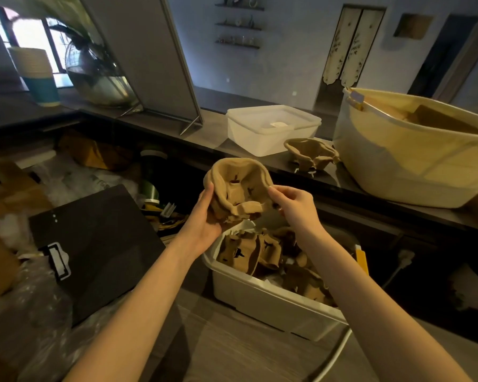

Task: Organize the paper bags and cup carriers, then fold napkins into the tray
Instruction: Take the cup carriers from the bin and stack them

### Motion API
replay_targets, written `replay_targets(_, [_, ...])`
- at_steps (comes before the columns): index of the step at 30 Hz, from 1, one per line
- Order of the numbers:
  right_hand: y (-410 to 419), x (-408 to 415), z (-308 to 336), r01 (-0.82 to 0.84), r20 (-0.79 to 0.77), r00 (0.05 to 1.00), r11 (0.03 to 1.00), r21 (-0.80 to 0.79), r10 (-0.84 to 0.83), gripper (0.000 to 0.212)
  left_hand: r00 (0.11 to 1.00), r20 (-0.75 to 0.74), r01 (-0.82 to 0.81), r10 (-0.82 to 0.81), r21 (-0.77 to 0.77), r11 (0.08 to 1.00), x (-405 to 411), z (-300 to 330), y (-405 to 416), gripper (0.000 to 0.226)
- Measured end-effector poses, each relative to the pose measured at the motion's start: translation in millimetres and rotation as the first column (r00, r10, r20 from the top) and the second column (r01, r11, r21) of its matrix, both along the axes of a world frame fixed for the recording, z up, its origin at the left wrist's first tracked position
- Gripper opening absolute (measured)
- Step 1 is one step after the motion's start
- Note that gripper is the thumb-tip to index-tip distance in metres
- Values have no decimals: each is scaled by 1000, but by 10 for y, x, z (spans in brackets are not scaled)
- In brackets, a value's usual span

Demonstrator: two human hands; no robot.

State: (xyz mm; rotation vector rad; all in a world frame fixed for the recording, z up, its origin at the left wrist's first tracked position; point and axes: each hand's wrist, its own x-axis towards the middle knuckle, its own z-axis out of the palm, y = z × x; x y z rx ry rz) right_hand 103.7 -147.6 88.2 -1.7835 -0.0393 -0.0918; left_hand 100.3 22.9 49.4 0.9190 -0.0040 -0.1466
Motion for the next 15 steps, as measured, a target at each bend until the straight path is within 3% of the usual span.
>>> replay_targets(4, [40, -1, -33, -1, 35, 999, 983, -185, 7, 28, 999, -24, 28, -27, 30, 999, -62, 15, -5, 34])
replay_targets(8, [65, -14, -67, 85, 171, 985, 788, -610, 27, 33, 999, -49, 12, -11, 24, 1000, -68, 27, 1, 24])
replay_targets(11, [38, 37, -95, 58, 163, 984, 760, -648, 64, 35, 999, -42, -15, 16, 15, 1000, -58, 7, 49, 22])
replay_targets(13, [6, 115, -154, 10, 91, 994, 800, -600, 55, 37, 999, -42, -35, 34, -12, 999, -44, -20, 97, 20])
replay_targets(15, [-29, 195, -254, -42, -23, 999, 770, -636, 35, 36, 998, -38, -50, 49, -29, 998, -28, -42, 148, 21])
